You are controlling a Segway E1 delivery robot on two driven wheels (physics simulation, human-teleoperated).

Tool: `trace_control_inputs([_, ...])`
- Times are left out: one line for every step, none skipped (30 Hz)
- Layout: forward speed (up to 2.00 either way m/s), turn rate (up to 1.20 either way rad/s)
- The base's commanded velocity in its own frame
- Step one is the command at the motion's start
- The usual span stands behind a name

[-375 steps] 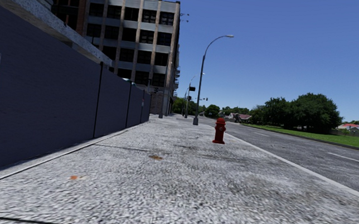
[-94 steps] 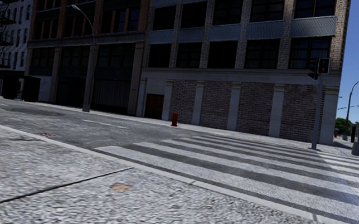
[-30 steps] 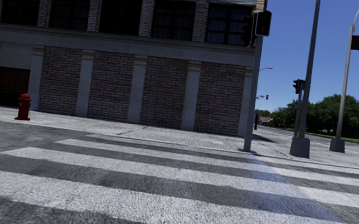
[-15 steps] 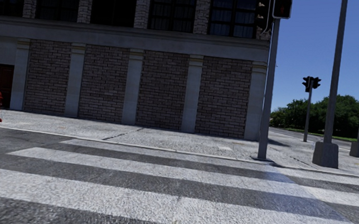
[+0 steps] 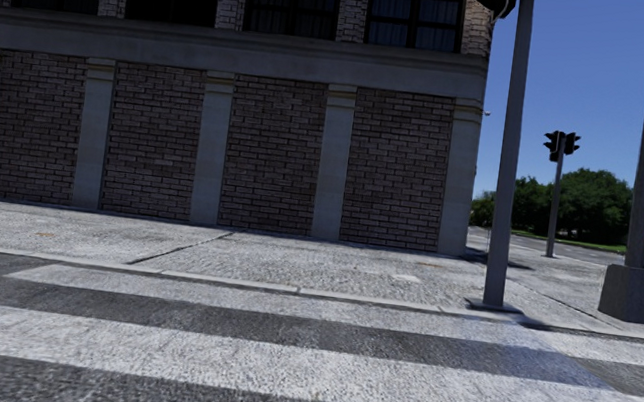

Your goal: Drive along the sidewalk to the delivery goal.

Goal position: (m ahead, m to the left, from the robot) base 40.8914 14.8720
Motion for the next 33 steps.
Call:
trace_control_inputs([2.00,0.00])
trace_control_inputs([2.00,0.00])
trace_control_inputs([2.00,0.00])
trace_control_inputs([2.00,0.00])
trace_control_inputs([2.00,0.00])
trace_control_inputs([2.00,0.00])
trace_control_inputs([2.00,0.00])
trace_control_inputs([2.00,-0.10])
trace_control_inputs([2.00,-0.10])
trace_control_inputs([2.00,-0.56])
trace_control_inputs([2.00,-0.74])
trace_control_inputs([2.00,-0.93])
trace_control_inputs([2.00,-1.20])
trace_control_inputs([2.00,-1.20])
trace_control_inputs([2.00,-0.79])
trace_control_inputs([2.00,-0.02])
trace_control_inputs([2.00,-0.02])
trace_control_inputs([2.00,0.00])
trace_control_inputs([2.00,0.00])
trace_control_inputs([2.00,0.00])
trace_control_inputs([2.00,0.00])
trace_control_inputs([2.00,0.00])
trace_control_inputs([2.00,0.00])
trace_control_inputs([2.00,0.00])
trace_control_inputs([2.00,0.00])
trace_control_inputs([2.00,0.00])
trace_control_inputs([1.99,0.00])
trace_control_inputs([1.96,0.00])
trace_control_inputs([1.93,0.00])
trace_control_inputs([1.93,0.00])
trace_control_inputs([1.89,0.00])
trace_control_inputs([1.87,-0.03])
trace_control_inputs([1.85,-0.21])
